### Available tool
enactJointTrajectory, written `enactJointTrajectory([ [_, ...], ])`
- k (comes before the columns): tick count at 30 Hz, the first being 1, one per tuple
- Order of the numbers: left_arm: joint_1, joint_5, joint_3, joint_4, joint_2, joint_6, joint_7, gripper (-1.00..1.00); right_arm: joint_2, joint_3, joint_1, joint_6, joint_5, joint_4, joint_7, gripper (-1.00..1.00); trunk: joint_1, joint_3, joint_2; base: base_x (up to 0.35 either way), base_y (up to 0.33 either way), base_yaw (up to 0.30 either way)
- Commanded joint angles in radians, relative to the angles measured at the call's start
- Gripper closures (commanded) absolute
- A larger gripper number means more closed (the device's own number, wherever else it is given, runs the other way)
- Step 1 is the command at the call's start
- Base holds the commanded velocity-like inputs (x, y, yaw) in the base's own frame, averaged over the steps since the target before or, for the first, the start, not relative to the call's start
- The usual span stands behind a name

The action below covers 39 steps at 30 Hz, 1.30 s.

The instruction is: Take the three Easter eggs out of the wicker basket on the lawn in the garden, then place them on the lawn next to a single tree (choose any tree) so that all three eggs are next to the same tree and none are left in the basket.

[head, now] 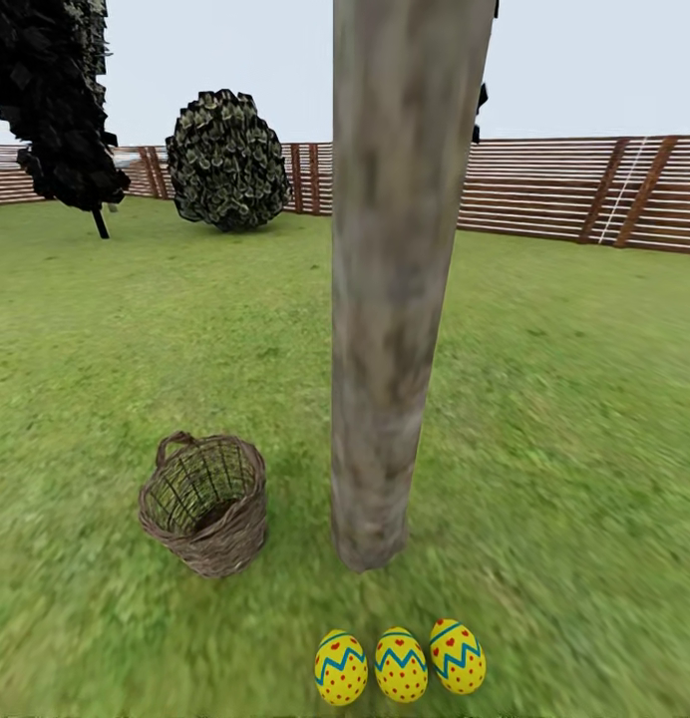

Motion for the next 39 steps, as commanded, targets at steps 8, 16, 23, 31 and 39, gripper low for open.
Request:
enactJointTrajectory([
  [8,0.000,0.011,-0.008,0.003,0.000,0.002,-0.006,-1.00,0.000,-0.008,-0.002,-0.007,0.006,0.010,0.000,-1.00,0.000,-0.013,0.000,0.000,0.000,0.000],
  [16,0.000,0.011,-0.008,0.003,0.001,0.002,-0.006,-1.00,0.000,-0.008,-0.002,-0.007,0.006,0.010,-0.001,-1.00,0.000,-0.026,0.000,0.000,0.000,0.000],
  [23,0.000,0.011,-0.008,0.003,0.001,0.002,-0.006,-1.00,0.000,-0.008,-0.002,-0.007,0.006,0.010,-0.001,-1.00,0.000,-0.037,0.000,0.000,0.000,0.000],
  [31,0.000,0.011,-0.008,0.003,0.002,0.002,-0.006,-1.00,0.000,-0.008,-0.002,-0.007,0.006,0.009,-0.001,-1.00,0.000,-0.050,0.000,0.000,0.000,0.000],
  [39,0.000,0.011,-0.008,0.003,0.002,0.002,-0.006,-1.00,0.002,-0.007,-0.002,-0.006,0.013,0.005,0.000,-1.00,0.000,-0.062,0.000,0.000,0.000,0.000],
])
